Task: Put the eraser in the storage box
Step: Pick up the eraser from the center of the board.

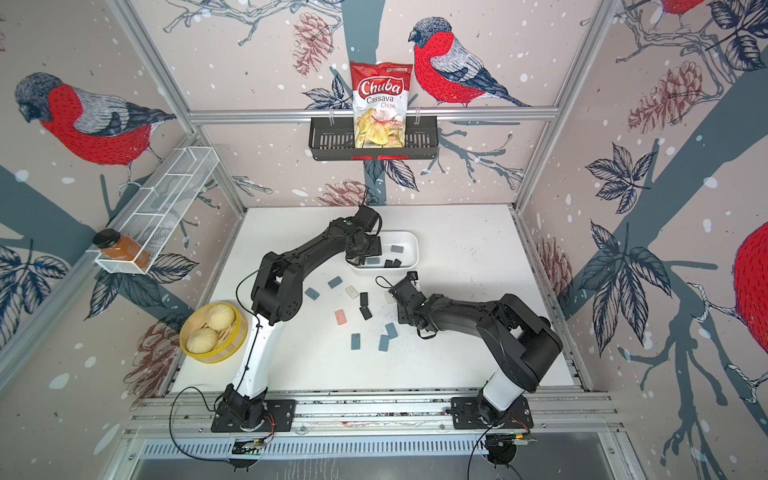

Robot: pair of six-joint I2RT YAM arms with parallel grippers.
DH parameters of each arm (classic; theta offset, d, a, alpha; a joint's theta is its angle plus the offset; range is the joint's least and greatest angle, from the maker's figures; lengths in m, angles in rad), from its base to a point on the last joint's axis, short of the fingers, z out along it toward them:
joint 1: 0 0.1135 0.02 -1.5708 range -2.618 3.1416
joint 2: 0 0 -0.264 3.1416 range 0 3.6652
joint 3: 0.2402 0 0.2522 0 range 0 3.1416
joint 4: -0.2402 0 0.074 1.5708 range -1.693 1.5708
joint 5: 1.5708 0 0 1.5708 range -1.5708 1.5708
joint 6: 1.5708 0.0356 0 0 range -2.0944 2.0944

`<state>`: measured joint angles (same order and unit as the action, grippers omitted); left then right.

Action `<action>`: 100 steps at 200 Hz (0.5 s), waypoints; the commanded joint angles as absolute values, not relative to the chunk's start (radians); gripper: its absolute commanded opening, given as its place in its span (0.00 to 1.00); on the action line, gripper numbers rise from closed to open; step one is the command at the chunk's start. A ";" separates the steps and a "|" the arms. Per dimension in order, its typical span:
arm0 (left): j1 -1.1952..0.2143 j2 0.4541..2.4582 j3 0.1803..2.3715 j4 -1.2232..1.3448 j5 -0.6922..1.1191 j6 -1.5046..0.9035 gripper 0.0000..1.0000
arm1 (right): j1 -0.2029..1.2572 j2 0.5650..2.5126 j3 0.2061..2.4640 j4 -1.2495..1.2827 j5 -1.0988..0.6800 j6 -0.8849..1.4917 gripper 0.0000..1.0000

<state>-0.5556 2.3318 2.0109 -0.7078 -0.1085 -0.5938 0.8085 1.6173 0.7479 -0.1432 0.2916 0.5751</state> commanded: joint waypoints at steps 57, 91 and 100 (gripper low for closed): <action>-0.575 2.208 2.028 -0.772 -0.160 -0.565 0.96 | 0.808 1.618 0.750 -0.159 0.273 0.575 0.30; -0.583 2.073 1.884 -0.737 -0.202 -0.570 0.96 | 0.806 1.605 0.746 -0.161 0.280 0.577 0.26; -0.584 2.024 1.817 -0.710 -0.198 -0.576 0.96 | 0.804 1.602 0.744 -0.161 0.279 0.577 0.26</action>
